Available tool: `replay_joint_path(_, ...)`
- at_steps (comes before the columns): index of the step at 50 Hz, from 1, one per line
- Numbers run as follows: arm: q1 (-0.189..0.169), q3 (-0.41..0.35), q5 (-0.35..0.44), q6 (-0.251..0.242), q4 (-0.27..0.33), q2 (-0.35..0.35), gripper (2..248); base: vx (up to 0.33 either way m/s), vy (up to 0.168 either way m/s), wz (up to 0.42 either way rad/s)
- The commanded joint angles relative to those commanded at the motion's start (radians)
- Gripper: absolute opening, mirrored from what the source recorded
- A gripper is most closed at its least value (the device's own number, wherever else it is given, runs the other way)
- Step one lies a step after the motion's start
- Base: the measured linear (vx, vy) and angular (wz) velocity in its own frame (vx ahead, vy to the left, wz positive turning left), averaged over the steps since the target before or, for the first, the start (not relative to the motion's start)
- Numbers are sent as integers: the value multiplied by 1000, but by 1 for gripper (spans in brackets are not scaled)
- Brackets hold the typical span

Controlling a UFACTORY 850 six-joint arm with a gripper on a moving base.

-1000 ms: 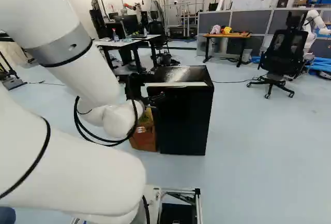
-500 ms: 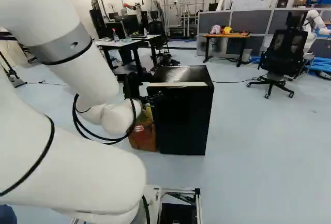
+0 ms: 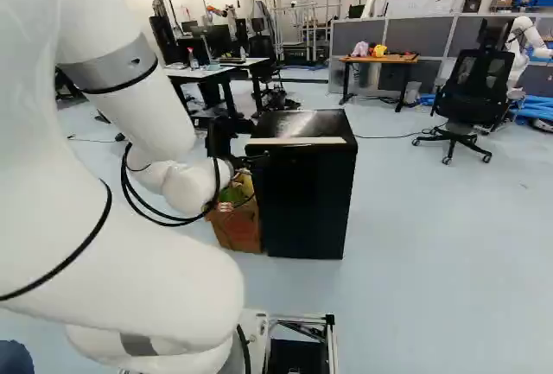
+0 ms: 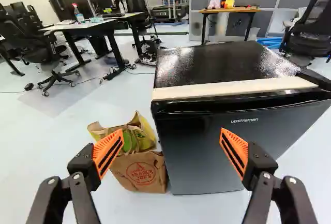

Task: Grab a drink from the fridge

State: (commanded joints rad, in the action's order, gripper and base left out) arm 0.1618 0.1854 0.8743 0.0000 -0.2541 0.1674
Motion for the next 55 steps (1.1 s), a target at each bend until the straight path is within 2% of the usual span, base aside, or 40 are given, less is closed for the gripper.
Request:
replay_joint_path(27, 109, 11, 44, 0, -215, -15, 247, 0, 0, 0)
replay_joint_path(55, 223, 34, 105, 0, -413, -120, 247, 0, 0, 0)
